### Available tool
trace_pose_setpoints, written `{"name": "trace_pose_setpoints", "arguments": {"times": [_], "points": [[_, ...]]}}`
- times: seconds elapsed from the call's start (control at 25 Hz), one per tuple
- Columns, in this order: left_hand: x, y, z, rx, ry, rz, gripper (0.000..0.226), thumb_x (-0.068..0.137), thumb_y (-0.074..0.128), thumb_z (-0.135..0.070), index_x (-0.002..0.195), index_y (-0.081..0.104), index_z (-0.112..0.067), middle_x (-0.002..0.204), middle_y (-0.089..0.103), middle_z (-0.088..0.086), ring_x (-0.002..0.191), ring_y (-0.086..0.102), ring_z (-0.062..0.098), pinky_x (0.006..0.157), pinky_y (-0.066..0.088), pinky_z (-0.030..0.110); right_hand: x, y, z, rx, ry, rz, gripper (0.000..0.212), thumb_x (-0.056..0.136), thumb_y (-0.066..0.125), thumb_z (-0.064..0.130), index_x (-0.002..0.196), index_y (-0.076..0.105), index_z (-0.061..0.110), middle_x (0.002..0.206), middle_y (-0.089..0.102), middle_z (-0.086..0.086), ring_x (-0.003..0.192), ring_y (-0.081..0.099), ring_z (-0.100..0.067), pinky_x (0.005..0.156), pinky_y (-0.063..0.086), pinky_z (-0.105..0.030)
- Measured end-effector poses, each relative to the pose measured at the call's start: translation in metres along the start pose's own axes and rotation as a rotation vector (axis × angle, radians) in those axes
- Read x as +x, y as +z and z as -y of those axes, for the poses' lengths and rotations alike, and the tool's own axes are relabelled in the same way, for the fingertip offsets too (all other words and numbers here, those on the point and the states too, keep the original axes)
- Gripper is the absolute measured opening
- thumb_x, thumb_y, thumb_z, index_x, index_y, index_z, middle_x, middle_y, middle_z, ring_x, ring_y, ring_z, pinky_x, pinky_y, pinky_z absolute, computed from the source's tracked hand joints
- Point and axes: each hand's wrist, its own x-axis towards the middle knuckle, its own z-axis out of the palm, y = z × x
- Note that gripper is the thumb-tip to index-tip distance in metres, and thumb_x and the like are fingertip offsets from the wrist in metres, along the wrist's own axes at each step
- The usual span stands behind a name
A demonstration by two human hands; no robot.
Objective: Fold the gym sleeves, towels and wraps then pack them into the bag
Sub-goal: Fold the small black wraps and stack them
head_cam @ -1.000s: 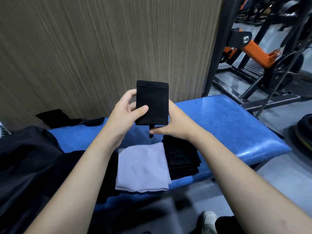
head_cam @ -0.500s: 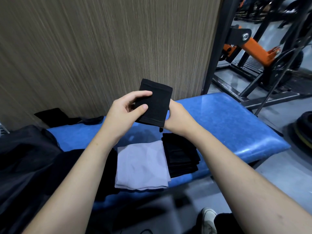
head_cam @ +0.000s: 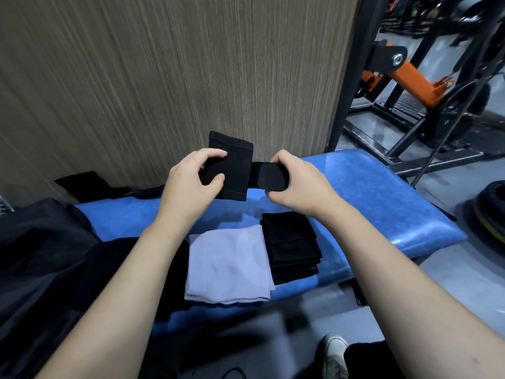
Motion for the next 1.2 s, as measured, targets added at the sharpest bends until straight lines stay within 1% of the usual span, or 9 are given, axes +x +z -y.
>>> {"name": "trace_pose_setpoints", "arguments": {"times": [0.08,0.24,0.36,0.56,0.68,0.8,0.96,1.08,1.2], "points": [[-0.002,0.001,-0.004,0.037,-0.028,0.015,0.049,0.085,0.069,-0.013,0.128,0.057,-0.033,0.113,0.063,-0.016,0.1,0.057,0.003,0.093,0.047,0.025,-0.002,0.001,0.005,-0.012,0.001,-0.015,0.03,0.074,0.068,0.032,0.094,0.047,0.032,0.094,0.059,0.013,0.088,0.057,-0.014,0.074,0.042,-0.034],[-0.006,0.008,-0.013,0.025,-0.088,0.073,0.068,0.086,0.07,-0.013,0.142,0.038,-0.037,0.096,0.057,-0.016,0.086,0.057,0.001,0.077,0.043,0.017,-0.004,0.012,0.015,-0.074,-0.045,-0.036,0.03,0.077,0.067,0.037,0.101,0.049,0.033,0.103,0.054,0.012,0.092,0.057,-0.014,0.076,0.045,-0.038],[-0.005,0.014,-0.017,-0.048,-0.105,0.093,0.069,0.086,0.07,-0.012,0.143,0.037,-0.034,0.094,0.062,-0.015,0.08,0.06,0.0,0.068,0.043,0.01,-0.004,0.015,0.02,-0.1,-0.027,-0.048,0.035,0.076,0.068,0.036,0.104,0.048,0.032,0.105,0.055,0.013,0.094,0.059,-0.019,0.08,0.048,-0.042],[-0.005,0.019,-0.019,-0.176,-0.109,0.147,0.038,0.089,0.066,-0.012,0.122,0.058,-0.027,0.105,0.068,-0.013,0.089,0.066,0.006,0.08,0.053,0.02,-0.003,0.016,0.027,-0.128,0.002,-0.102,0.041,0.076,0.07,0.04,0.108,0.045,0.032,0.104,0.058,0.012,0.095,0.06,-0.023,0.076,0.046,-0.04],[-0.006,0.024,-0.022,-0.257,-0.132,0.194,0.024,0.094,0.063,-0.017,0.117,0.062,-0.024,0.111,0.068,-0.011,0.091,0.065,0.0,0.081,0.05,0.012,-0.004,0.015,0.029,-0.155,-0.008,-0.091,0.04,0.078,0.067,0.025,0.109,0.04,0.026,0.093,0.054,0.011,0.086,0.057,-0.027,0.067,0.041,-0.038],[-0.007,0.027,-0.027,-0.349,-0.178,0.194,0.023,0.094,0.065,-0.017,0.117,0.06,-0.018,0.108,0.067,-0.01,0.086,0.062,-0.007,0.077,0.049,0.009,-0.005,0.015,0.032,-0.08,-0.019,-0.024,0.055,0.077,0.062,0.008,0.123,0.035,0.024,0.094,0.059,0.004,0.082,0.057,-0.028,0.068,0.044,-0.039],[-0.007,0.027,-0.025,-0.403,-0.226,0.19,0.026,0.088,0.073,-0.018,0.112,0.065,-0.016,0.103,0.071,-0.009,0.094,0.065,-0.005,0.078,0.052,0.014,-0.005,0.018,0.031,-0.036,-0.1,0.011,0.076,0.076,0.06,0.006,0.139,0.024,0.028,0.092,0.06,0.007,0.083,0.058,-0.021,0.067,0.043,-0.036],[-0.005,0.029,-0.018,-0.396,-0.249,0.144,0.022,0.09,0.065,-0.004,0.11,0.066,-0.013,0.099,0.072,-0.003,0.094,0.067,0.002,0.081,0.053,0.023,-0.005,0.019,0.027,0.031,-0.141,0.012,0.068,0.079,0.063,0.011,0.136,0.03,0.026,0.088,0.053,0.009,0.077,0.055,-0.014,0.065,0.039,-0.032],[-0.004,0.026,-0.014,-0.54,-0.309,0.168,0.028,0.094,0.056,0.001,0.12,0.063,-0.008,0.11,0.073,0.008,0.104,0.069,0.018,0.087,0.056,0.032,-0.004,0.018,0.017,0.053,-0.121,-0.048,0.048,0.083,0.066,0.022,0.125,0.043,0.028,0.102,0.046,0.008,0.078,0.053,-0.013,0.072,0.048,-0.037]]}}
